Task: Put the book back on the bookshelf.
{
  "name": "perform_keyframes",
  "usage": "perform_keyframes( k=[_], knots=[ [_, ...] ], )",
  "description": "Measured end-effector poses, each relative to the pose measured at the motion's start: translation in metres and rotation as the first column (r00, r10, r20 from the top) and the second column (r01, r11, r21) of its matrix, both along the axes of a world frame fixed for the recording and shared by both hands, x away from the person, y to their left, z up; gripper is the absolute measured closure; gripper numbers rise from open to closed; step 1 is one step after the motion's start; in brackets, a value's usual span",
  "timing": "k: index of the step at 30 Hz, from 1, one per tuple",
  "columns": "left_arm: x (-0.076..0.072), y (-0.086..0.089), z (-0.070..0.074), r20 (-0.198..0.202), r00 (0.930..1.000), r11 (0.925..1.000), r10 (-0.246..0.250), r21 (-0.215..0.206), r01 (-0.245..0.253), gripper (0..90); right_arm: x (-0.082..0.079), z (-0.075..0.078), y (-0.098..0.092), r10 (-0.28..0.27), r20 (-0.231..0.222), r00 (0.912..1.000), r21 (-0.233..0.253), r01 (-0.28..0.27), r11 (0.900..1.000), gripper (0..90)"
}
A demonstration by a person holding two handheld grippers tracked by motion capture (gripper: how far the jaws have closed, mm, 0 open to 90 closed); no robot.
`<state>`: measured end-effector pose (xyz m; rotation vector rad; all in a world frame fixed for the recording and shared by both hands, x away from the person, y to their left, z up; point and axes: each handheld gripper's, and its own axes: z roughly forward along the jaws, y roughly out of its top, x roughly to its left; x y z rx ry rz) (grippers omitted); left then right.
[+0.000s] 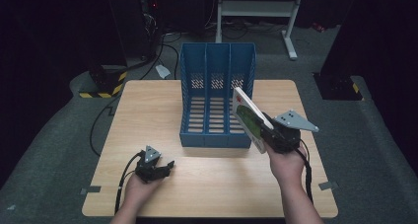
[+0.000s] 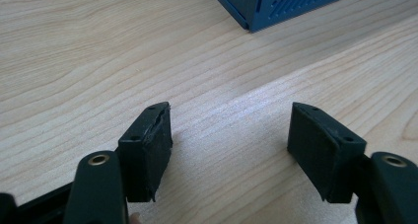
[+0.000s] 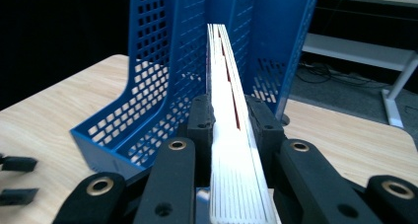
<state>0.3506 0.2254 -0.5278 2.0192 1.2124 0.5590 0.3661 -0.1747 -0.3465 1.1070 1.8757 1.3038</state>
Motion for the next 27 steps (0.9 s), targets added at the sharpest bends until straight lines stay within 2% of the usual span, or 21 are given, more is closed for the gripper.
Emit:
perform_keyframes(
  k=[4, 13, 17, 21, 27],
  knots=[
    [0.0, 0.0, 0.0, 0.0, 1.0, 1.0, 0.001, 0.0, -0.001, 33.3, 0.011, -0.001, 0.003, -0.029, 0.006, 0.9996, -0.019, 0.029, 0.999, 75.9],
    [0.0, -0.001, 0.0, -0.003, 1.0, 1.0, 0.003, -0.003, -0.003, 33.4, 0.039, -0.005, 0.012, -0.086, -0.021, 0.9961, -0.004, 0.086, 0.996, 75.9],
    [0.001, 0.0, 0.0, -0.002, 1.0, 1.0, -0.001, 0.002, 0.001, 33.4, 0.049, -0.008, 0.016, -0.109, -0.027, 0.9937, -0.016, 0.108, 0.994, 75.8],
    [0.0, 0.0, 0.0, -0.003, 1.0, 1.0, 0.002, -0.002, -0.002, 33.4, 0.059, -0.009, 0.021, -0.122, -0.036, 0.9919, -0.003, 0.122, 0.993, 75.8],
    [0.0, -0.001, 0.0, -0.003, 1.0, 1.0, 0.003, -0.003, -0.003, 33.3, 0.068, -0.008, 0.032, -0.135, -0.033, 0.9903, -0.015, 0.135, 0.991, 75.8]
  ],
)
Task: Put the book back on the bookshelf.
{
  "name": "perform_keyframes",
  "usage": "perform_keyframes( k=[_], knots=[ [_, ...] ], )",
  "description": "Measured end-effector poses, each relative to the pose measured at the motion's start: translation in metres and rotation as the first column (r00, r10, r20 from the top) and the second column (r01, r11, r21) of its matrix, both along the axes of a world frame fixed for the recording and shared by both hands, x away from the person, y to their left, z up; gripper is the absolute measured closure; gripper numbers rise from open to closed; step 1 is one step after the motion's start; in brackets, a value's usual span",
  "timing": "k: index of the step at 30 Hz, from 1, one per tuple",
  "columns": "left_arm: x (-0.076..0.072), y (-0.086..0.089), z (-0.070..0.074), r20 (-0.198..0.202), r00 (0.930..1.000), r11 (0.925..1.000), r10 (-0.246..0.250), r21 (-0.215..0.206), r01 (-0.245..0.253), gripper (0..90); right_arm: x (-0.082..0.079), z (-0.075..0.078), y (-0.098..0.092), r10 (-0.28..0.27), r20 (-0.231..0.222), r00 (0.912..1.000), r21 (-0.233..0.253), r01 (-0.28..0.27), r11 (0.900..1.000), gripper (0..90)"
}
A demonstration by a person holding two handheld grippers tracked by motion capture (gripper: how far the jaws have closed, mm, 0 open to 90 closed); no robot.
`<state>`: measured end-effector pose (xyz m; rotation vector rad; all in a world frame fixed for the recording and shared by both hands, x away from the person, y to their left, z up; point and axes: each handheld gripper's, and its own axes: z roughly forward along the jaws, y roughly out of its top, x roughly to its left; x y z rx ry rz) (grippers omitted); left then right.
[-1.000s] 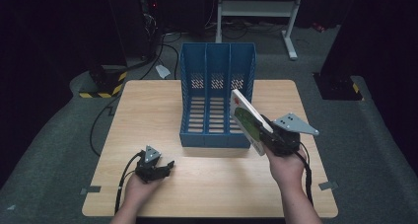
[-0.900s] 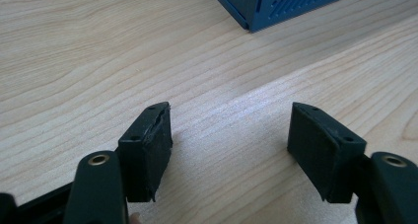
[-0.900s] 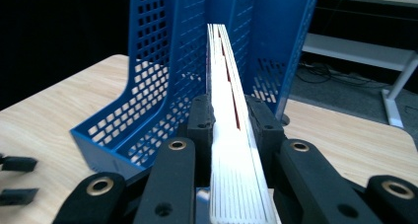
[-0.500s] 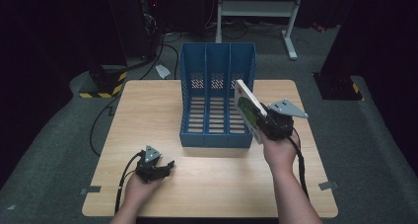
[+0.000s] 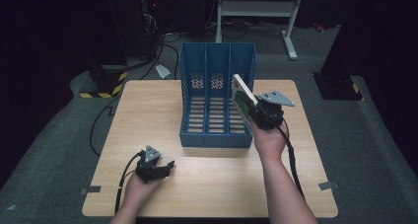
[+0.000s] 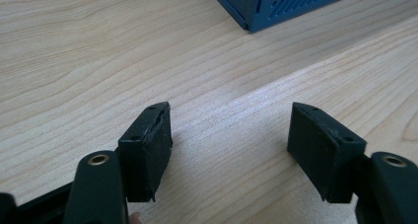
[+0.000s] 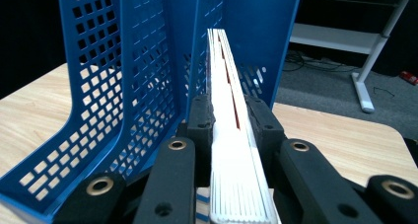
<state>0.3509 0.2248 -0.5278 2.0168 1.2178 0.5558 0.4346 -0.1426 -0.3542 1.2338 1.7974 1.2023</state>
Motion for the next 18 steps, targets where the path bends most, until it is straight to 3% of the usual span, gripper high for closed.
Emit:
perform_keyframes(
  k=[18],
  knots=[
    [0.0, 0.0, 0.0, 0.002, 1.0, 1.0, -0.001, -0.001, 0.001, 33.4, 0.04, -0.018, 0.021, -0.057, -0.04, 0.9976, -0.007, 0.057, 0.998, 75.8]
  ],
)
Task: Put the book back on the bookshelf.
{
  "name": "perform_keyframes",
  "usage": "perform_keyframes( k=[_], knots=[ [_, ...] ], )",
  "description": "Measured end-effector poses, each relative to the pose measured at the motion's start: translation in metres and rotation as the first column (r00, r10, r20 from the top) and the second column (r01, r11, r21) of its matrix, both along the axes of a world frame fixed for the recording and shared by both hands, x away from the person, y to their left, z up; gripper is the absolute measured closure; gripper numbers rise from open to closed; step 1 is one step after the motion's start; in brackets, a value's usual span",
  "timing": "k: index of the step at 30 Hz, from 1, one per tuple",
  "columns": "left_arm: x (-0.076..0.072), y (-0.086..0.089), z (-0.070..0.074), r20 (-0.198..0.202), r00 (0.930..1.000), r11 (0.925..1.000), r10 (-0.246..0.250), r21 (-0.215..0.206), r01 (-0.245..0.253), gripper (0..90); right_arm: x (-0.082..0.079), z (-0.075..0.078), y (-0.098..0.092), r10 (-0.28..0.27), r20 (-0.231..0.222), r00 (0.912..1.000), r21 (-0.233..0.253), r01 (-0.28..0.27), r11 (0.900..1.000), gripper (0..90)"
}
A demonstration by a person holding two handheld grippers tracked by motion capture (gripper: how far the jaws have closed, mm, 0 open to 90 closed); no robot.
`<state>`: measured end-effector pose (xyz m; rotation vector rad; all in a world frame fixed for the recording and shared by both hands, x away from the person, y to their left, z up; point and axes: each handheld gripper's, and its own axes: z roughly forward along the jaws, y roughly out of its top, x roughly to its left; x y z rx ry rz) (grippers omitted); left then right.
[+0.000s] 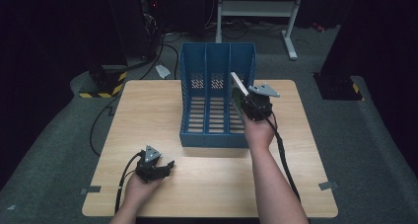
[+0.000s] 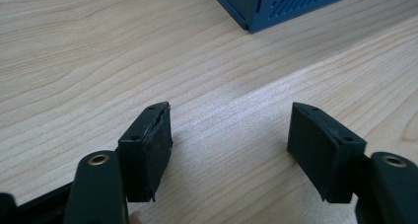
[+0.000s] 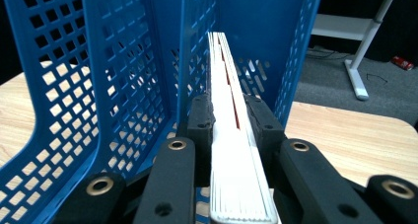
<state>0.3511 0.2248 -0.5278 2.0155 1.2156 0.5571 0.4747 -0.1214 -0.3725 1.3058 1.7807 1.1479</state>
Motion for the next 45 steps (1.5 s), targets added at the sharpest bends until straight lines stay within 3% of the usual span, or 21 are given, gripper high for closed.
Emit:
perform_keyframes(
  k=[18, 45],
  knots=[
    [0.0, 0.0, 0.0, 0.001, 1.0, 1.0, -0.003, 0.0, 0.003, 34.1, 0.023, -0.028, 0.012, -0.02, -0.048, 0.9987, -0.036, 0.019, 0.999, 75.7],
    [0.0, 0.0, 0.0, 0.003, 1.0, 1.0, -0.005, -0.001, 0.005, 35.0, 0.026, -0.04, 0.014, -0.022, -0.068, 0.9974, -0.056, 0.018, 0.998, 75.6]
  ],
)
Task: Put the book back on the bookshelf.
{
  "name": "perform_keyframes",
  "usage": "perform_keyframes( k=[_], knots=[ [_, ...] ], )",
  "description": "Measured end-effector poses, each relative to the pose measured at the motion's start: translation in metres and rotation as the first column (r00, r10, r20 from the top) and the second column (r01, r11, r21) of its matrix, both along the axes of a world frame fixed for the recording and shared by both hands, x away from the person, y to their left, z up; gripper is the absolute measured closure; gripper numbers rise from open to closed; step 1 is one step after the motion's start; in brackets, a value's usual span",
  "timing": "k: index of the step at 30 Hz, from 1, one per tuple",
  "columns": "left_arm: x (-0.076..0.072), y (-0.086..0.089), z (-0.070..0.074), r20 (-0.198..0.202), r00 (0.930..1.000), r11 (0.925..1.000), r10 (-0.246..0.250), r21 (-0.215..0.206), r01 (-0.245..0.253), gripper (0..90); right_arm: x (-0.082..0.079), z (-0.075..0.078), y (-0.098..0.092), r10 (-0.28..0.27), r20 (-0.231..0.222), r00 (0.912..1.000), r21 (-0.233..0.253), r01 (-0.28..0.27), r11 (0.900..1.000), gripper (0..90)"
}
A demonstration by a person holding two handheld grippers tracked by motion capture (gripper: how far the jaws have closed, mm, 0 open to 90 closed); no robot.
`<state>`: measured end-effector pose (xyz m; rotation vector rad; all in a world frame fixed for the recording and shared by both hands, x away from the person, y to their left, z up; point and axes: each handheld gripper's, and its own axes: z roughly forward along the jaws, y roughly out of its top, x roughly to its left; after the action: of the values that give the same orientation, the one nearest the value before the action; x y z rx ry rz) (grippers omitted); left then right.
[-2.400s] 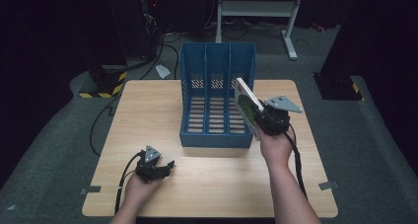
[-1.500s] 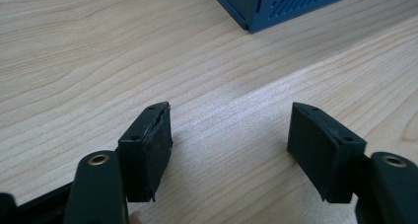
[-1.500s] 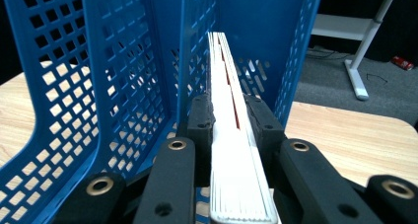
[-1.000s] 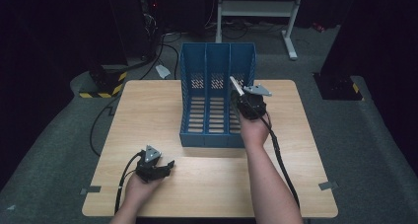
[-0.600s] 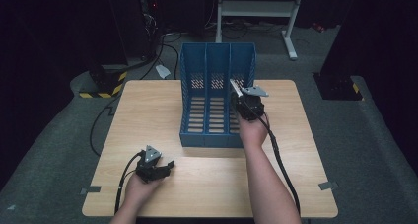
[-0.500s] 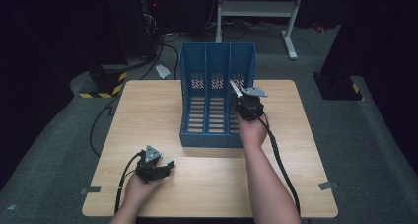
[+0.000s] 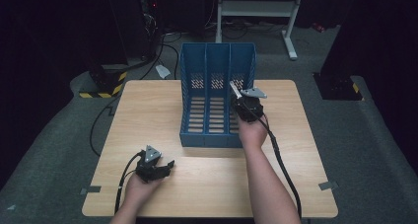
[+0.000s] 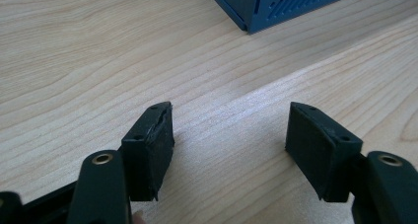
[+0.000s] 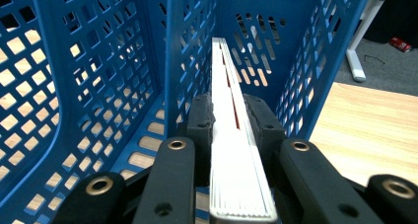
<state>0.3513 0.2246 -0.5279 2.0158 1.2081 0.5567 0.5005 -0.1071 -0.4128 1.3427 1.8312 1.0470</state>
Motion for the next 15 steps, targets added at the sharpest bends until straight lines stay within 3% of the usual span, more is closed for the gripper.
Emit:
perform_keyframes(
  k=[4, 8, 15],
  knots=[
    [0.0, 0.0, 0.0, -0.002, 1.0, 1.0, -0.001, 0.001, 0.001, 35.0, -0.003, -0.002, -0.001, 0.001, -0.009, 1.0, -0.003, -0.001, 1.0, 75.3],
    [0.0, 0.0, 0.0, -0.001, 1.0, 1.0, 0.0, -0.001, 0.0, 35.3, -0.009, -0.007, -0.005, -0.009, -0.015, 0.9998, 0.024, 0.009, 1.0, 75.2],
    [0.0, 0.0, 0.0, -0.001, 1.0, 1.0, 0.0, -0.001, 0.0, 35.5, -0.016, -0.012, -0.008, 0.002, -0.032, 0.9995, 0.009, -0.002, 1.0, 75.1]
  ],
)
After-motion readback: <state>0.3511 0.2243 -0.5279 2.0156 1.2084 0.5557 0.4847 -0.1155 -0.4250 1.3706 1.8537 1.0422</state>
